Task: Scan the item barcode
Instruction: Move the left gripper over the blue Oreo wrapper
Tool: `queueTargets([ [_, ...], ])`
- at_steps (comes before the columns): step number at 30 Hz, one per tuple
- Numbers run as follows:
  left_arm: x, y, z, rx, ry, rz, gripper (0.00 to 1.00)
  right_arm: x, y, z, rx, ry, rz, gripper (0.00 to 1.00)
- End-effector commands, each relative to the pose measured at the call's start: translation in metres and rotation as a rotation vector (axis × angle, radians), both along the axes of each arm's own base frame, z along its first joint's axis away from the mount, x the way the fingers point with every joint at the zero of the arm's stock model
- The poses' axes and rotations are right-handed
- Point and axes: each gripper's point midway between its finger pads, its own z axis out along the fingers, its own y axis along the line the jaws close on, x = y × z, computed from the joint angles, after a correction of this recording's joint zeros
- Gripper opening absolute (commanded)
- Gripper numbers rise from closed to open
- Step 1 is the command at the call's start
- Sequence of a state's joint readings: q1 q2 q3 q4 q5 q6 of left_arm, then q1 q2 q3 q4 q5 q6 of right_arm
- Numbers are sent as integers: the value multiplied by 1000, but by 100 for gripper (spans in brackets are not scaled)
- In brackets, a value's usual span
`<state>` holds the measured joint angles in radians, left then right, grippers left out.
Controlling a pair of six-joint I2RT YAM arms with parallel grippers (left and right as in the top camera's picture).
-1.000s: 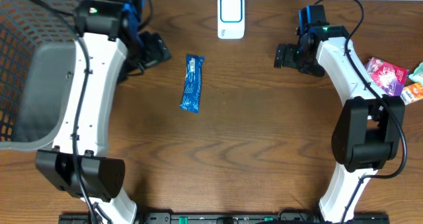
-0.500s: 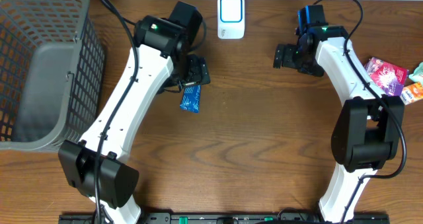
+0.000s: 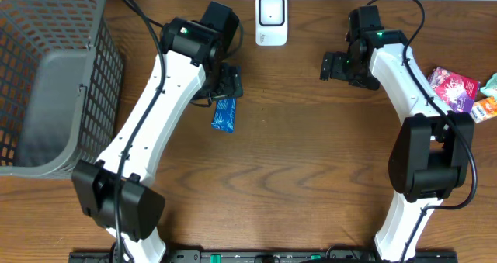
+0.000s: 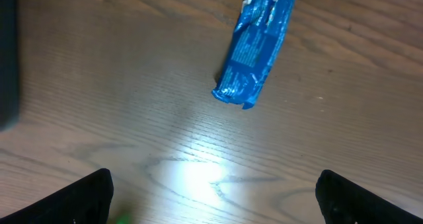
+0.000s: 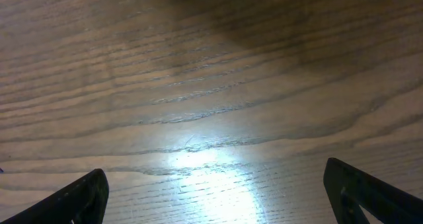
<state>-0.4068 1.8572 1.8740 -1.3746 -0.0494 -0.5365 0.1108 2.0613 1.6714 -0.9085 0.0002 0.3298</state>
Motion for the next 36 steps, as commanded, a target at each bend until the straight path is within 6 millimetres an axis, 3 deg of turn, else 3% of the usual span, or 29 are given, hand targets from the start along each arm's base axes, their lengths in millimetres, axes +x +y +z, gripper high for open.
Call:
queueTargets([
  [1, 4, 4, -18, 50, 43, -48, 98, -1, 2, 5, -8, -10, -8, 99],
  [10, 17, 23, -32, 193, 37, -59, 99, -1, 2, 4, -8, -9, -8, 99],
  [11, 20, 22, -32, 188, 27, -57, 89, -1, 2, 5, -8, -9, -8, 99],
  [12, 22, 19, -32, 176, 18, -59, 80, -1, 2, 5, -8, -9, -8, 99],
  [14, 25, 11, -33, 143, 4, -66, 73, -1, 2, 4, -8, -9, -8, 99],
  [18, 30, -12, -34, 57, -13, -151, 72, -1, 2, 5, -8, -10, -8, 99],
  [25, 38, -28, -39, 44, -45, -182, 72, -1, 2, 5, -8, -9, -8, 99],
  [29, 46, -37, -60, 59, -25, -243, 72, -1, 2, 5, -8, -10, -9, 99],
  [36, 53, -41, -118, 95, 71, -273, 72, -1, 2, 5, -8, -9, -7, 99],
])
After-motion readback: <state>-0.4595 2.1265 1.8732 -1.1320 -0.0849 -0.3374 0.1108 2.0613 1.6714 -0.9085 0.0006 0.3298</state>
